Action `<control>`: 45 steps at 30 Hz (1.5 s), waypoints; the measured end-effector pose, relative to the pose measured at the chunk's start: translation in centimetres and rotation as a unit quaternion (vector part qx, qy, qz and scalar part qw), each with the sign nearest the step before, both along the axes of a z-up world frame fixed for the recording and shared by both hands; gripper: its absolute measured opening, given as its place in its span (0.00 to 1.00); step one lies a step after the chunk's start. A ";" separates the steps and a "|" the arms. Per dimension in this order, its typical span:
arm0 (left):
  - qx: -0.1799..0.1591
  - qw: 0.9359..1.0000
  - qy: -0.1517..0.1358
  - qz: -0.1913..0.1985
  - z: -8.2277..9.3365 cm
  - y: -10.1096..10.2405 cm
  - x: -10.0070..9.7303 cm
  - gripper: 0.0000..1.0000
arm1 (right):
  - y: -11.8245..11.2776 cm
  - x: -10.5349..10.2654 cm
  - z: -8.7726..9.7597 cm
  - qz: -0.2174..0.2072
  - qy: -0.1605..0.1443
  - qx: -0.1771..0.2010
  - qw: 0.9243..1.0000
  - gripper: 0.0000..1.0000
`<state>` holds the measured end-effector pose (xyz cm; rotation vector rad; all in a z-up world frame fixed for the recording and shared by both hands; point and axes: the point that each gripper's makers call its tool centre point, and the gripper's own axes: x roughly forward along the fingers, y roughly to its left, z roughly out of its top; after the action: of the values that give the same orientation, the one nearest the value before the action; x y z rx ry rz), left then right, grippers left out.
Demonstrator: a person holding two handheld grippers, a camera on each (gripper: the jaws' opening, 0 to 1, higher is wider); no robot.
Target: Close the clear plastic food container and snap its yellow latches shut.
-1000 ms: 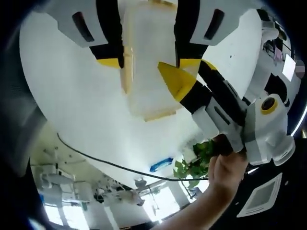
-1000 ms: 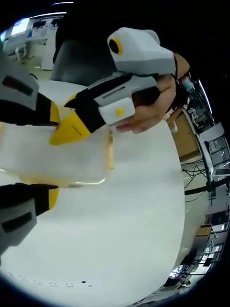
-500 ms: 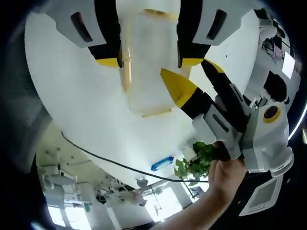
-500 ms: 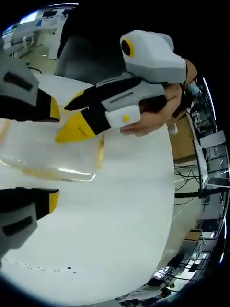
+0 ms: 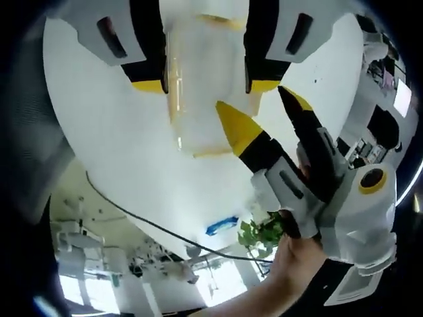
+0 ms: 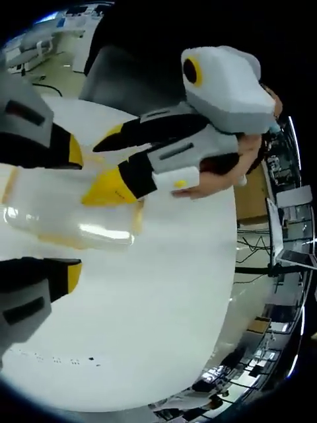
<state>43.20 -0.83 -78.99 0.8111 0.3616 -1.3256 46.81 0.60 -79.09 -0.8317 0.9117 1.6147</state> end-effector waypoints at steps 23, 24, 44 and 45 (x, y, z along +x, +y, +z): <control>-0.011 0.996 0.068 0.049 1.1 0.8 2.1 0.43 | -1.5 -1.9 1.2 -0.082 -0.020 0.021 0.996 0.50; -0.013 0.996 0.068 0.051 1.2 0.8 2.2 0.43 | -1.6 -1.8 1.3 -0.088 -0.023 0.023 0.996 0.50; -0.086 0.944 0.096 0.303 1.7 3.1 5.8 0.44 | -3.3 1.3 1.6 -0.415 -0.106 0.065 0.902 0.48; -0.081 0.943 0.097 0.308 1.4 3.0 5.6 0.45 | -3.0 1.1 1.7 -0.425 -0.100 0.073 0.897 0.47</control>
<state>48.84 2.15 -77.55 0.3760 0.5995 -0.8282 47.91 -2.44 -77.35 -0.3812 0.8257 0.7982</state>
